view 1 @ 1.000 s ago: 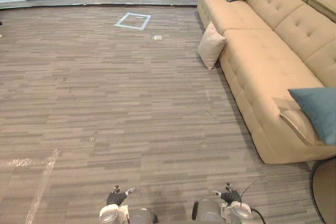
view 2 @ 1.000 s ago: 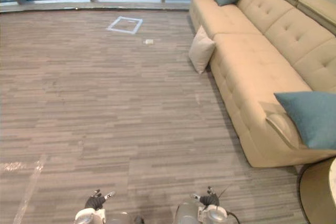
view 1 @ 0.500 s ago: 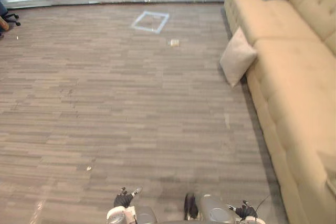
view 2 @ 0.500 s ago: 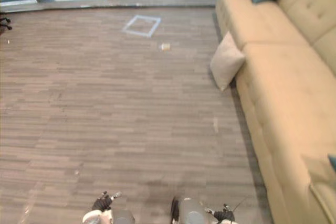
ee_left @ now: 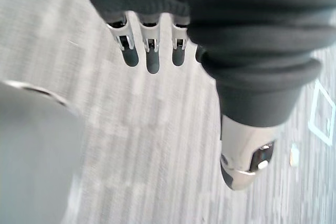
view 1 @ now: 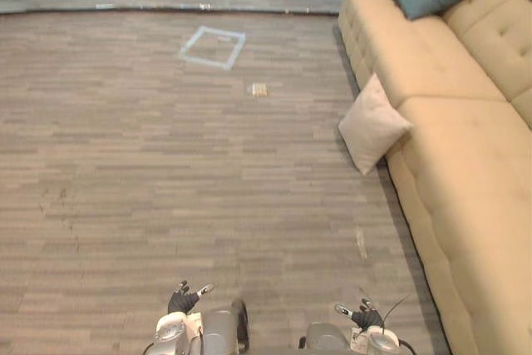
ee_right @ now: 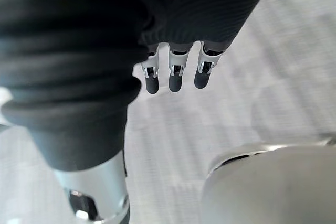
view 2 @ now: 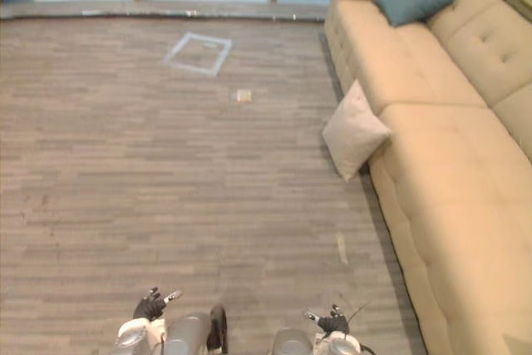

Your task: Pick up cushions and gather them together orderly.

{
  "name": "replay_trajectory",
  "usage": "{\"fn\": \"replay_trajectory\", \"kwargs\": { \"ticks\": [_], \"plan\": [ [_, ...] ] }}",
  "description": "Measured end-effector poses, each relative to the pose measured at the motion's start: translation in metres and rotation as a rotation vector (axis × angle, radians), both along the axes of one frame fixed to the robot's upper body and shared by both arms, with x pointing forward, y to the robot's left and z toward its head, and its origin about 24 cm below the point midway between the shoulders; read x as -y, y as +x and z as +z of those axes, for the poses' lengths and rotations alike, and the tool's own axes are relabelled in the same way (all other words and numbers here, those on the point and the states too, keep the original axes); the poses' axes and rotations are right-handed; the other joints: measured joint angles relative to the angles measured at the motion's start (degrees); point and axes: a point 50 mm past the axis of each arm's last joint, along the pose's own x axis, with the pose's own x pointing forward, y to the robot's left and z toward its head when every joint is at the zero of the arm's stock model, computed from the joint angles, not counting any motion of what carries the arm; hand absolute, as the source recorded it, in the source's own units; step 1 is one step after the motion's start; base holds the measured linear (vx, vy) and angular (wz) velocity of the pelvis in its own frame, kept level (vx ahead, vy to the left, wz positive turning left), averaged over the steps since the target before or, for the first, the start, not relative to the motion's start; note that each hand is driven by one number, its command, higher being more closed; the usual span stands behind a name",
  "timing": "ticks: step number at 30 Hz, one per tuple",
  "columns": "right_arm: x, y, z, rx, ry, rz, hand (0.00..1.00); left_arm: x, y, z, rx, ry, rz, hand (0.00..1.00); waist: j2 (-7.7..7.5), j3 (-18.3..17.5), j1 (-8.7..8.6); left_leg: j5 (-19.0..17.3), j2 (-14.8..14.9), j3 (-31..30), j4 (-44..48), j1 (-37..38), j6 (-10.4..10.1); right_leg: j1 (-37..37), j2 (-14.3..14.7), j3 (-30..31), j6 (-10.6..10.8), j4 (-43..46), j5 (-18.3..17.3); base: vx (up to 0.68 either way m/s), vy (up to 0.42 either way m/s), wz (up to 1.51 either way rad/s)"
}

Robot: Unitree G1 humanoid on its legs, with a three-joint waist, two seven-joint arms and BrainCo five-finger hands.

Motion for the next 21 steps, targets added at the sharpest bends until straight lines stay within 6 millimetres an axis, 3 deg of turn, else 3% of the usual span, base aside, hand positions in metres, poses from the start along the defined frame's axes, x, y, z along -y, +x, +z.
{"fn": "replay_trajectory", "kwargs": {
  "ticks": [2, 3, 4, 5, 6, 7, 8, 9, 10, 11, 13, 15, 17, 19, 21],
  "plan": [
    [0.005, 0.004, 0.002, 0.011, -0.013, 0.005, 0.00, 0.003, 0.001, 0.000, -0.001, -0.006, -0.009, 0.00, 1.02, 0.17, -0.35, -0.24, 1.81, 0.43, -2.82, 3.66, -0.45, -4.56, 0.47, -4.79, -0.13, -7.71, -0.90, 0.52, -0.054, -0.01],
    [0.008, 0.007, 0.004, 0.015, -0.023, 0.007, 0.00, 0.005, 0.000, -0.001, -0.005, -0.013, -0.010, 0.00, 1.79, 0.66, -0.53, -0.20, 3.27, 1.08, -4.79, 6.05, -0.51, -7.21, 1.26, -8.09, -0.26, -16.44, 0.19, 0.63, -0.070, -0.06],
    [0.010, 0.007, 0.004, 0.013, -0.030, 0.011, 0.00, 0.005, -0.002, -0.002, -0.013, -0.013, -0.012, 0.00, 1.95, 0.76, -0.57, -0.15, 4.06, 2.12, -6.00, 7.69, -0.64, -8.41, 2.50, -9.60, 0.04, -25.02, 3.32, 0.75, -0.110, -0.07],
    [0.009, 0.003, 0.002, -0.005, -0.032, 0.021, 0.00, 0.005, -0.004, -0.002, -0.022, -0.011, -0.012, 0.00, 1.47, 0.69, -0.74, -0.43, 4.08, 2.83, -7.47, 10.00, -1.99, -9.48, 3.84, -9.42, 0.17, -36.86, 9.79, 0.65, -0.145, -0.02],
    [0.008, -0.004, 0.000, -0.026, -0.028, 0.019, 0.00, 0.003, -0.006, -0.003, -0.027, -0.007, -0.014, 0.00, 0.99, 0.49, -0.96, -1.26, 3.78, 2.73, -7.55, 11.52, -3.66, -9.54, 4.26, -8.27, 0.49, -41.87, 13.09, 0.67, -0.177, 0.14],
    [0.006, -0.015, -0.004, -0.055, -0.022, 0.014, 0.00, -0.001, -0.013, -0.004, -0.047, 0.006, -0.016, 0.00, 0.05, 0.00, -1.65, -2.75, 2.88, 1.94, -7.56, 13.91, -5.98, -9.57, 4.10, -5.43, -1.96, -43.70, 20.05, 0.72, -0.200, 0.25],
    [0.009, -0.018, -0.004, -0.065, -0.028, 0.001, 0.00, 0.002, -0.014, -0.005, -0.057, 0.002, -0.020, 0.00, 1.10, -0.07, -2.31, -3.25, 3.89, 1.43, -7.28, 15.66, -6.71, -10.56, 4.37, -4.18, -5.56, -38.58, 22.04, 0.68, -0.213, 0.14],
    [0.014, -0.020, -0.004, -0.066, -0.037, -0.023, 0.00, 0.008, -0.017, -0.008, -0.070, -0.009, -0.033, 0.00, 3.20, -1.28, -2.99, -3.01, 5.54, 0.84, -4.22, 14.54, -7.01, -12.87, 5.08, -3.83, -5.56, -32.41, 16.60, 0.77, -0.271, 0.00],
    [0.019, -0.023, -0.003, -0.064, -0.039, -0.038, 0.00, 0.013, -0.017, -0.009, -0.073, -0.022, -0.038, 0.00, 4.06, -1.39, -3.34, -2.64, 6.67, -0.22, 0.50, 13.14, -7.67, -13.03, 5.23, -4.58, -5.84, -29.50, 13.32, 0.72, -0.304, -0.06],
    [0.018, -0.026, -0.005, -0.074, -0.031, -0.049, 0.00, 0.017, -0.017, -0.010, -0.074, -0.036, -0.026, 0.00, 4.83, -1.47, -3.62, -0.51, 9.01, -2.41, 10.77, 9.74, -10.66, -11.44, 6.02, -5.41, -6.29, -27.74, 9.86, 0.60, -0.271, 0.07],
    [0.017, -0.032, -0.006, -0.087, -0.025, -0.067, 0.00, 0.016, -0.015, -0.008, -0.061, -0.042, 0.000, 0.00, 5.46, -1.28, -3.65, 5.87, 12.40, -4.65, 27.24, 3.94, -13.07, -6.21, 8.15, -6.07, -7.12, -29.03, 7.22, 0.52, -0.221, 0.14],
    [0.017, -0.035, -0.006, -0.092, -0.024, -0.072, 0.00, 0.010, -0.014, -0.006, -0.032, -0.038, 0.043, 0.00, 5.16, -1.12, -3.11, 3.99, 16.77, -2.28, 45.21, -3.63, -12.76, 2.45, 11.17, -5.89, -7.71, -33.34, 4.97, 0.56, -0.203, -0.03],
    [0.015, -0.033, -0.007, -0.086, -0.010, -0.084, 0.00, 0.007, -0.010, -0.003, -0.011, -0.030, 0.046, 0.00, 4.09, -0.84, -2.37, 1.26, 17.03, 0.83, 46.49, -8.49, -10.72, 7.67, 12.04, -4.67, -7.48, -36.92, 4.63, 0.40, -0.123, -0.31],
    [0.014, -0.028, -0.006, -0.069, 0.001, -0.101, 0.00, 0.007, -0.004, 0.000, 0.016, -0.030, 0.044, 0.00, 3.63, -0.64, -1.13, -1.49, 14.71, 3.29, 38.69, -13.37, -8.77, 11.62, 12.05, -1.96, -7.04, -40.50, 4.97, 0.45, -0.073, -0.65],
    [0.015, -0.021, -0.004, -0.050, 0.001, -0.108, 0.00, 0.010, -0.001, 0.002, 0.041, -0.038, 0.051, 0.00, 3.84, -0.62, -0.07, -1.98, 9.93, 1.05, 23.12, -16.79, -8.31, 14.64, 11.81, 2.71, -6.31, -43.71, 5.14, 0.43, 0.045, -1.05]
  ]
}}
